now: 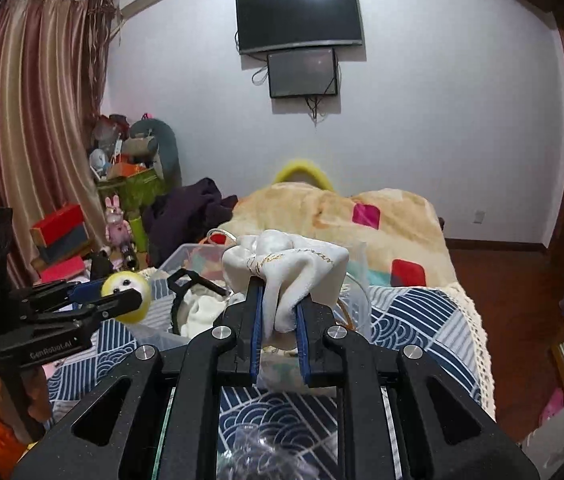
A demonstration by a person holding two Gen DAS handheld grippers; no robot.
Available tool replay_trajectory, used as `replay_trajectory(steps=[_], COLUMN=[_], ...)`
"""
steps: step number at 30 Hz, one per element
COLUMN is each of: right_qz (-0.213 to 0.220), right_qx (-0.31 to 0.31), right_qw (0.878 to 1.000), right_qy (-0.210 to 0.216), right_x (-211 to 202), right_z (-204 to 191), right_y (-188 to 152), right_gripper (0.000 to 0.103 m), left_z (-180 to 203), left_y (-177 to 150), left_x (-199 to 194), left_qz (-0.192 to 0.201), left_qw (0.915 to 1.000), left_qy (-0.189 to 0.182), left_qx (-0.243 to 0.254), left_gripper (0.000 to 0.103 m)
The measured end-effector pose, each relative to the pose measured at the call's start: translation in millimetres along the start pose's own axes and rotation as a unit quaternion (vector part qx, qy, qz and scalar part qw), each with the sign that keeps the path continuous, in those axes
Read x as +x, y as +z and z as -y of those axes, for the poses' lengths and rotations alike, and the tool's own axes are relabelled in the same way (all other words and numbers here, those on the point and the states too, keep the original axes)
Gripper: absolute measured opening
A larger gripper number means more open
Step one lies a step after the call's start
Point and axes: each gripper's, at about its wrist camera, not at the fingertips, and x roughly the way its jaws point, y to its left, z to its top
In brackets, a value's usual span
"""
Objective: Organize soft objects
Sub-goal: 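Grasp the white drawstring pouch with the right gripper and drop it into the box, then grasp the braided bracelet with the left gripper while the right grasps the yarn bag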
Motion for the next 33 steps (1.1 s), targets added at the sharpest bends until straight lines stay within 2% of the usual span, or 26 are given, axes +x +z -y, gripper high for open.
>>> replay_trajectory(steps=[13,19,22,24,27,31,33], right_qz=[-0.097,-0.109,-0.110,-0.108,-0.103,-0.078,-0.060], right_qx=[-0.033,-0.035,-0.032,-0.029,-0.028,-0.027,-0.031], right_qw=[0.995,0.993,0.993,0.993,0.994,0.996,0.998], right_qy=[0.017,0.022,0.022,0.022,0.019,0.015,0.012], right_x=[60.5,57.5,52.0,49.5,40.8,22.4,9.9], right_z=[-12.2,-8.0,-5.3,-3.2,-1.5,-1.7,-2.6], right_y=[-14.6,-17.1,-18.1,-17.5,-17.1,-14.6,-12.4], right_gripper=[0.013,0.014,0.015,0.016,0.021,0.043,0.046], left_z=[-2.1,-2.3,0.0,0.6,0.9,1.9,2.5], left_y=[-3.8,-7.3,-8.6,-8.5,-8.5,-6.2,-5.2], left_x=[43.5,43.6,38.5,36.2,27.9,14.5,6.0], left_qz=[-0.041,-0.043,-0.039,-0.038,-0.033,-0.022,-0.015], left_qw=[0.9986,0.9984,0.9984,0.9985,0.9988,0.9994,0.9996], left_qy=[0.028,0.030,0.031,0.032,0.028,0.023,0.022], left_qx=[0.021,0.020,0.025,0.025,0.022,0.016,0.015], left_gripper=[0.043,0.043,0.047,0.054,0.059,0.062,0.067])
